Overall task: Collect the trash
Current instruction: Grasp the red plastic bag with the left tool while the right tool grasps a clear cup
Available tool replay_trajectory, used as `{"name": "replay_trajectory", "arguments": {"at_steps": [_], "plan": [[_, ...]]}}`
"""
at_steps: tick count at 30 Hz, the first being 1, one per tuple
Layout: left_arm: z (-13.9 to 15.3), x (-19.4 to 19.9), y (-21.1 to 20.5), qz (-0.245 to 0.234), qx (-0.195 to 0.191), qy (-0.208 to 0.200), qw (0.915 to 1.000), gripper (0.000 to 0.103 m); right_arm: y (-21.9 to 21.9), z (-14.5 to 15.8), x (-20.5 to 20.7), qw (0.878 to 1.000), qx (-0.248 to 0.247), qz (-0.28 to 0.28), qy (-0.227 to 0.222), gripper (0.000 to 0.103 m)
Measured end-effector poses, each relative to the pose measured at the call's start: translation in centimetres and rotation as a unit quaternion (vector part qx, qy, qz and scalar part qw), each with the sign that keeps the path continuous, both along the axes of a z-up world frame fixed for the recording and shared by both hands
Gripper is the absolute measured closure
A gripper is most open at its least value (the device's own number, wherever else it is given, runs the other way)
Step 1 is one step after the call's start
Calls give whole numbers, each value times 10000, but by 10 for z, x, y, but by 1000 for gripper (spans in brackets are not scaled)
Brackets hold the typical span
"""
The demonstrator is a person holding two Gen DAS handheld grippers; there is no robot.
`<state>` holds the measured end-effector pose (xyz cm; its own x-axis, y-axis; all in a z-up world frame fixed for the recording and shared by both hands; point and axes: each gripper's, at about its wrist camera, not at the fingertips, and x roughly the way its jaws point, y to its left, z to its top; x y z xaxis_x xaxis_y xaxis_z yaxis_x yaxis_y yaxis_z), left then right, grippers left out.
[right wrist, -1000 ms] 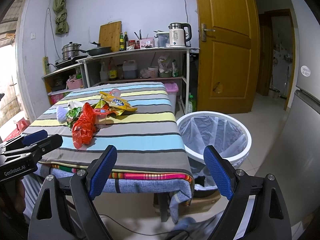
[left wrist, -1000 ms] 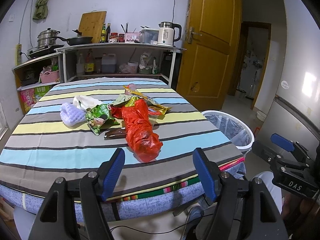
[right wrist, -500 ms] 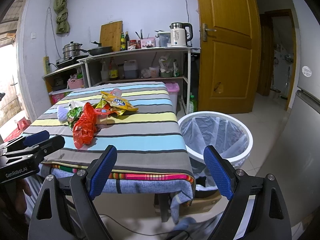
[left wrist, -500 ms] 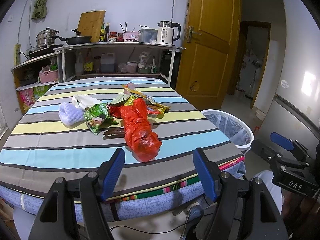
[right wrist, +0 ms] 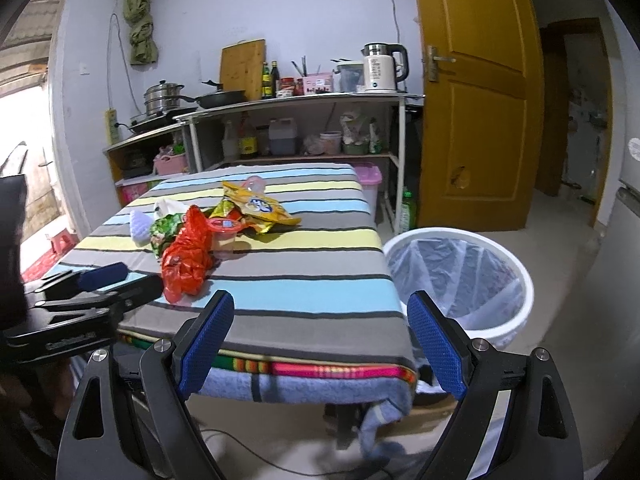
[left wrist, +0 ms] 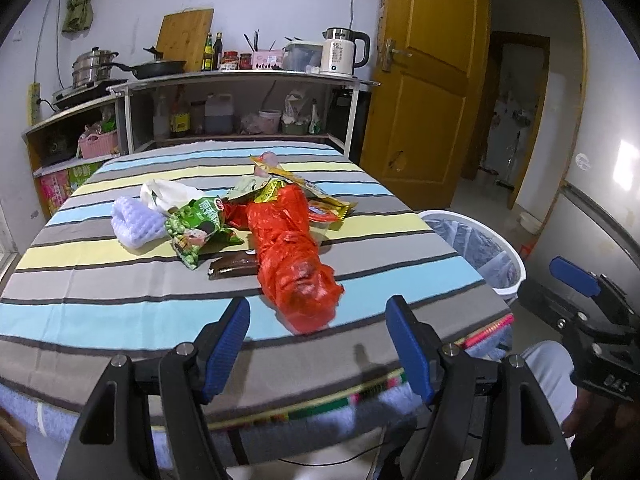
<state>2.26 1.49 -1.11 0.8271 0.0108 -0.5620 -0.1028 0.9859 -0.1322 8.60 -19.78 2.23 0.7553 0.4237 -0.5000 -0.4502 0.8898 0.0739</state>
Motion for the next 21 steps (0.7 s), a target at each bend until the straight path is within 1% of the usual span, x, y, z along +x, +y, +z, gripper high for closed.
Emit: {"name": "replay_trajectory", "arguments": {"at_steps": [10, 12, 13, 15, 17, 18, 21], "plan": [[-6, 37, 20, 219, -245, 167, 9993, 31, 23, -5, 19, 9995, -216, 224, 74, 14], [-10, 45, 24, 236, -380, 279, 9986, 32, 26, -6, 22, 9994, -246, 248, 78, 14], [-12, 48, 25, 229, -442, 316, 9983, 34, 27, -6, 24, 9993, -247, 260, 81, 14], [-15, 51, 25, 238, -438, 363, 9981, 40, 29, -5, 29, 9993, -252, 265, 80, 14], [-17, 53, 26, 222, -485, 424, 9977, 47, 33, -4, 34, 9993, -238, 283, 104, 14], [-19, 54, 27, 195, -539, 452, 9973, 47, 34, -4, 37, 9992, -234, 291, 120, 14], [-17, 51, 27, 161, -528, 427, 9976, 51, 41, -4, 42, 9990, -263, 330, 126, 14]]}}
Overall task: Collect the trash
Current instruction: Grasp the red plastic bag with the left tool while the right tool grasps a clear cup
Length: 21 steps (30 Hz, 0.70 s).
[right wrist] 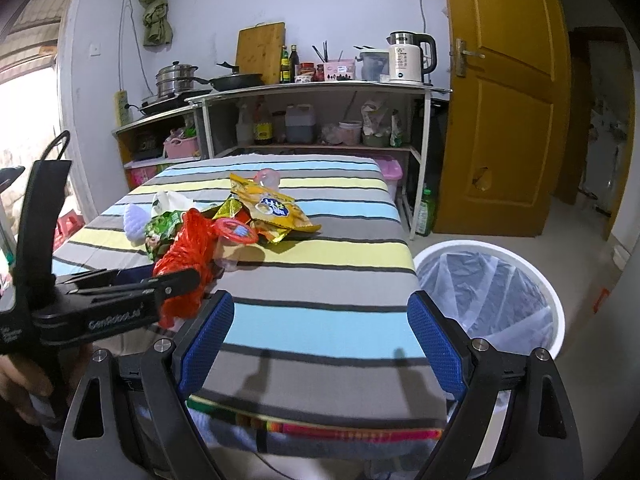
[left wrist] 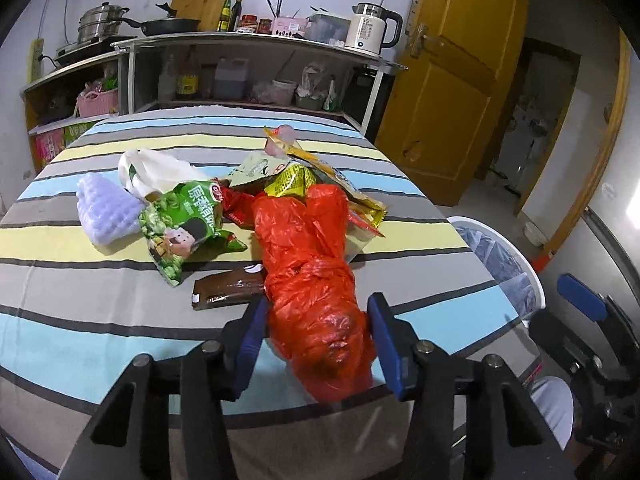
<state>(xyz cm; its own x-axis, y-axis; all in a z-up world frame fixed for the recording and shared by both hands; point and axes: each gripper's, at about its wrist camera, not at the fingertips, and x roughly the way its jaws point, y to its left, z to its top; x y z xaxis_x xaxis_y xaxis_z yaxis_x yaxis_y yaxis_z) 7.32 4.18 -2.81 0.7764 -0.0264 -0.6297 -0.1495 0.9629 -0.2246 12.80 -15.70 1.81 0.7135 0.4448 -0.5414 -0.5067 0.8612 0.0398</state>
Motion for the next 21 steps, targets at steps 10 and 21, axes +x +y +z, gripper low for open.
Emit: {"name": "replay_trajectory", "arguments": {"at_steps": [10, 21], "plan": [[4, -17, 23, 145, -163, -132, 9997, 52, 36, -4, 27, 9991, -16, 352, 254, 15], [8, -31, 48, 359, -211, -291, 9987, 52, 98, -24, 70, 9947, -231, 754, 664, 24]]}}
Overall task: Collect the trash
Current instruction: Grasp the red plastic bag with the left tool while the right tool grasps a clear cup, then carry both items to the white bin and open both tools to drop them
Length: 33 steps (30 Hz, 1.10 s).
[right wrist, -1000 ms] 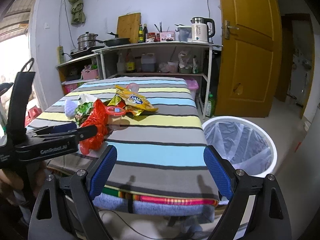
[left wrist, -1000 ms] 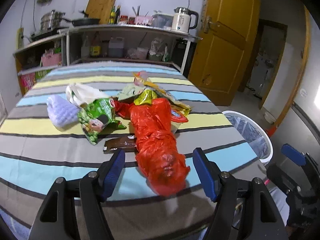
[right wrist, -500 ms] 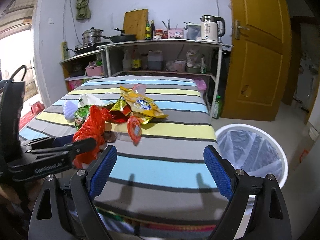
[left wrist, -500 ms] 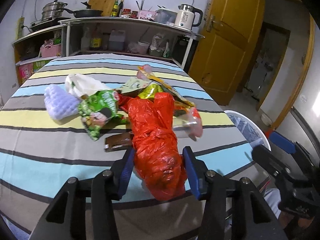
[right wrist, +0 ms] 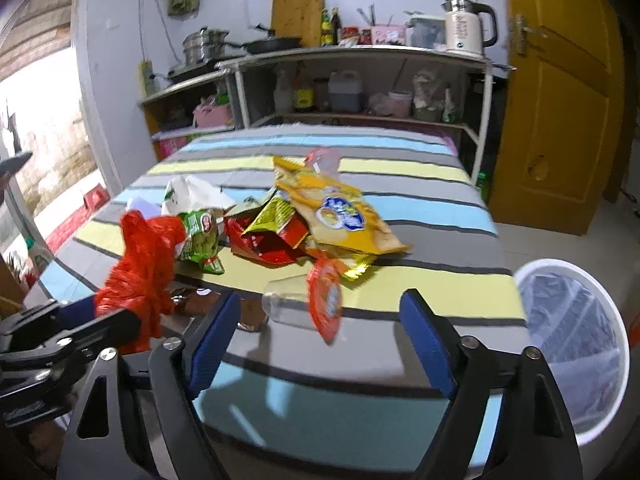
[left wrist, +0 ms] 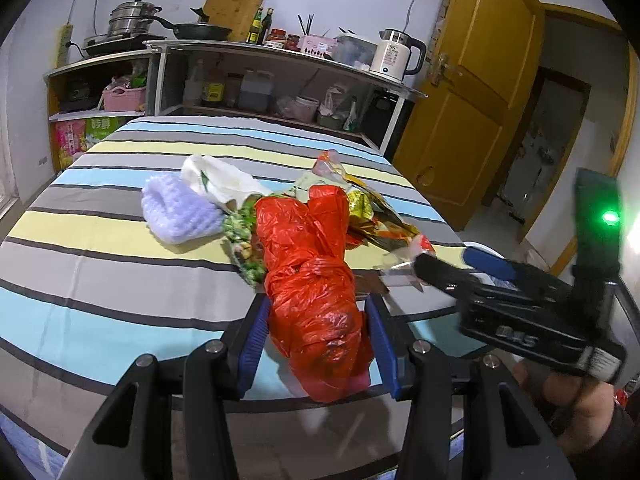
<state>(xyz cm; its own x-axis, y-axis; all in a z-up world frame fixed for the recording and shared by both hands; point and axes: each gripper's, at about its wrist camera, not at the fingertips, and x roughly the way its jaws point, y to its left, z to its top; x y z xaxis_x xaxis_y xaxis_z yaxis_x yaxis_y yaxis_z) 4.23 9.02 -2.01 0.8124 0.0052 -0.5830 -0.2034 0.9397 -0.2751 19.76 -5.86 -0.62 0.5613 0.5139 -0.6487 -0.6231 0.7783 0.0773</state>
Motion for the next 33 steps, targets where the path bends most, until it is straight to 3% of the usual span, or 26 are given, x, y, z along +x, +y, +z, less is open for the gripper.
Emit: {"name": "replay_trajectory", "arguments": {"at_steps": [7, 14, 22, 33], "plan": [[-2, 0, 7, 8, -40, -23, 10000, 52, 23, -16, 16, 9983, -506, 87, 279, 51], [-4, -1, 6, 4, -48, -17, 10000, 52, 15, -14, 15, 9987, -360, 37, 367, 53], [4, 2, -9, -162, 93, -31, 9998, 52, -24, 1, 3, 9992, 7, -188, 363, 54], [20, 31, -68, -915, 366, -57, 9951, 52, -106, 21, -4, 9954, 347, -878, 189, 54]]}}
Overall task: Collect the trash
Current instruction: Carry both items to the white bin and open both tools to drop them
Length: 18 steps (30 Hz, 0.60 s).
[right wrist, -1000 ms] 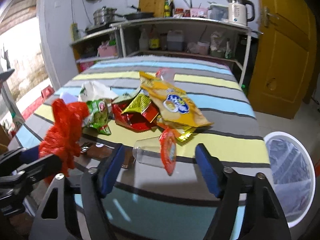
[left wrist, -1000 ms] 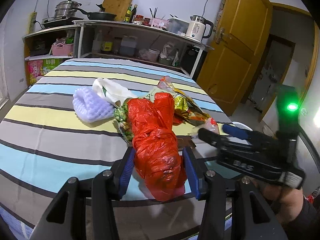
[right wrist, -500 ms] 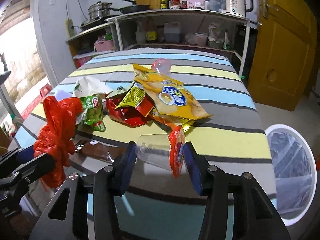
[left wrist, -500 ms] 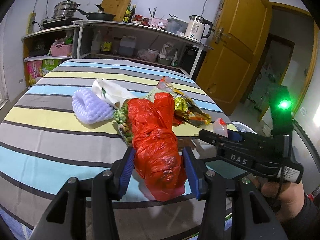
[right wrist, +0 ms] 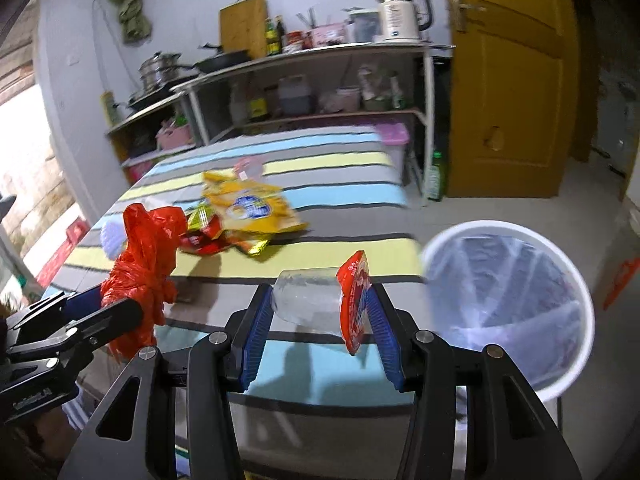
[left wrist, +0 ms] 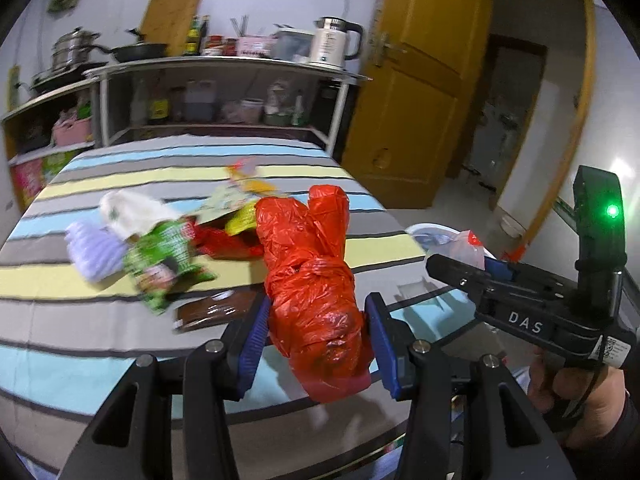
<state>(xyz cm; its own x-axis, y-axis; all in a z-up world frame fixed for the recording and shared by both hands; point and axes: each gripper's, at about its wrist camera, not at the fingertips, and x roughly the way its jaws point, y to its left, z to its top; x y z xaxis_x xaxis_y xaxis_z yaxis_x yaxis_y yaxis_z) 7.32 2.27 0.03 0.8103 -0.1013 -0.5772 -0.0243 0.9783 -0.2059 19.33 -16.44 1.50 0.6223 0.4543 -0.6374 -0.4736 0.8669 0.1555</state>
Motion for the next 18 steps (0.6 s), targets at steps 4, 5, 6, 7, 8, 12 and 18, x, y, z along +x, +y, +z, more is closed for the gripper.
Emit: {"name": "replay_trajectory", "arguments": {"at_steps": [4, 5, 6, 7, 8, 12, 18], "plan": [[7, 17, -25, -314, 78, -45, 9995, 52, -34, 2, 5, 9994, 50, -323, -59, 54], [9, 22, -32, -417, 94, -61, 9991, 52, -41, 2, 7, 9992, 65, -394, -61, 54], [11, 27, -38, -501, 108, -75, 9987, 52, -48, 1, 7, 9989, 75, -459, -66, 54], [13, 31, -46, -582, 125, -92, 9982, 52, -57, 0, 9, 9984, 75, -557, -67, 54], [14, 35, -51, -648, 135, -99, 9978, 52, -63, 0, 11, 9980, 73, -624, -61, 54], [18, 55, -75, -952, 110, -114, 9953, 52, -89, -4, 18, 9958, 62, -914, -43, 54], [17, 82, -107, -1351, 129, -76, 9907, 52, -119, -15, 36, 9922, 48, -1245, 92, 54]]}}
